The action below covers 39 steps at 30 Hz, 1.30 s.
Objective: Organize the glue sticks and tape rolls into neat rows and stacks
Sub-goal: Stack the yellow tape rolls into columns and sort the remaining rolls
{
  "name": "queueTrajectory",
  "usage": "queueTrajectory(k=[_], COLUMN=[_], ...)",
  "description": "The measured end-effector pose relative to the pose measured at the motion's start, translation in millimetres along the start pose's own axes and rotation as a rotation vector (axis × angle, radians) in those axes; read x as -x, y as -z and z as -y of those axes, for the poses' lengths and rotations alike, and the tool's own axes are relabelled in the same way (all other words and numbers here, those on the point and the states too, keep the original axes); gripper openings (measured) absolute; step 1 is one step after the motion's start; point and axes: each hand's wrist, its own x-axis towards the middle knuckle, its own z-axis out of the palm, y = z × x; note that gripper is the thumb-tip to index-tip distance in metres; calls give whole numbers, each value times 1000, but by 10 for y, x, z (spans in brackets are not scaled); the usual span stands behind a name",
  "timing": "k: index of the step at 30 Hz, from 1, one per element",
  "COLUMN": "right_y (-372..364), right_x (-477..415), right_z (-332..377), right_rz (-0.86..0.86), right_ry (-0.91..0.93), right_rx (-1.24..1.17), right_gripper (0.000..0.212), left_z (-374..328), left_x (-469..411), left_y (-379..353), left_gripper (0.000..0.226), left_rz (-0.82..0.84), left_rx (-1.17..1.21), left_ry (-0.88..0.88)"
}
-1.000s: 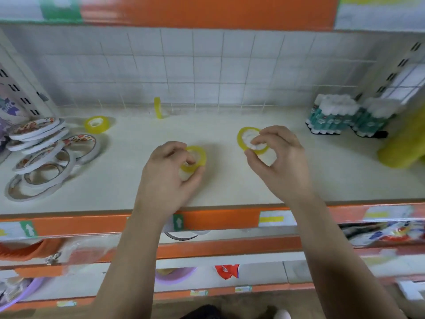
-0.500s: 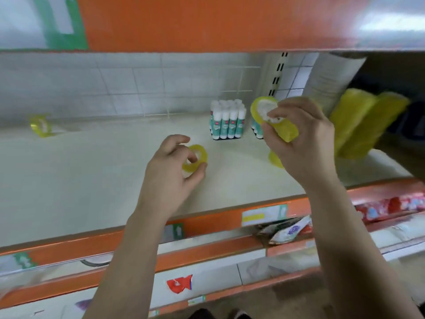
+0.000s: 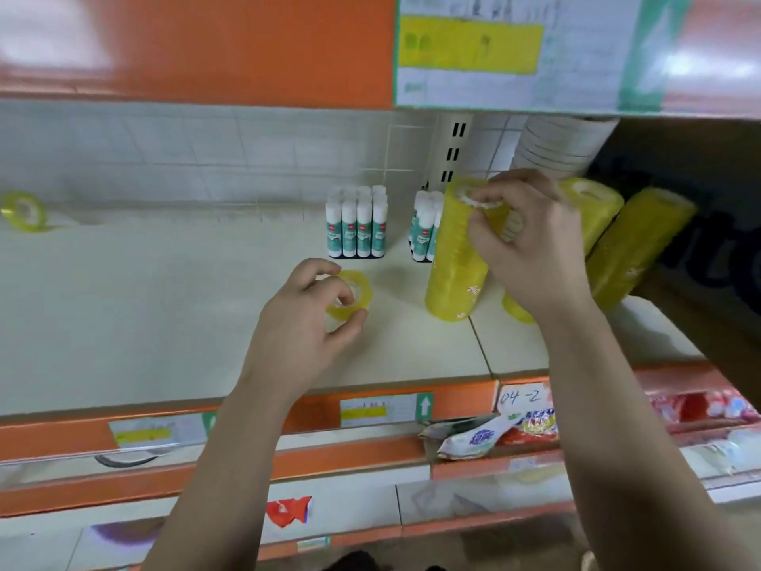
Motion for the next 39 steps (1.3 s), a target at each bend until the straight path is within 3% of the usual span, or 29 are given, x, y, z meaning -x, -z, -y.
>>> queueTrajectory(k=[20, 27, 33, 39], right_y=[-26, 101, 346, 620], right_x=[71, 138, 308, 526], right_z=[-40, -21, -180, -487], right_rz=[-52, -26, -82, -14], right_ry=[2, -7, -29, -17], right_rx=[13, 38, -13, -42], right_gripper=[24, 29, 14, 7], left_z=[55, -130, -484, -1026], left_x=[-22, -77, -120, -243], left_y=[76, 51, -8, -124], left_gripper=[21, 29, 28, 19], left_rz=[49, -48, -175, -310], left_rx=[39, 91, 122, 125], left_ry=[-3, -56, -104, -196])
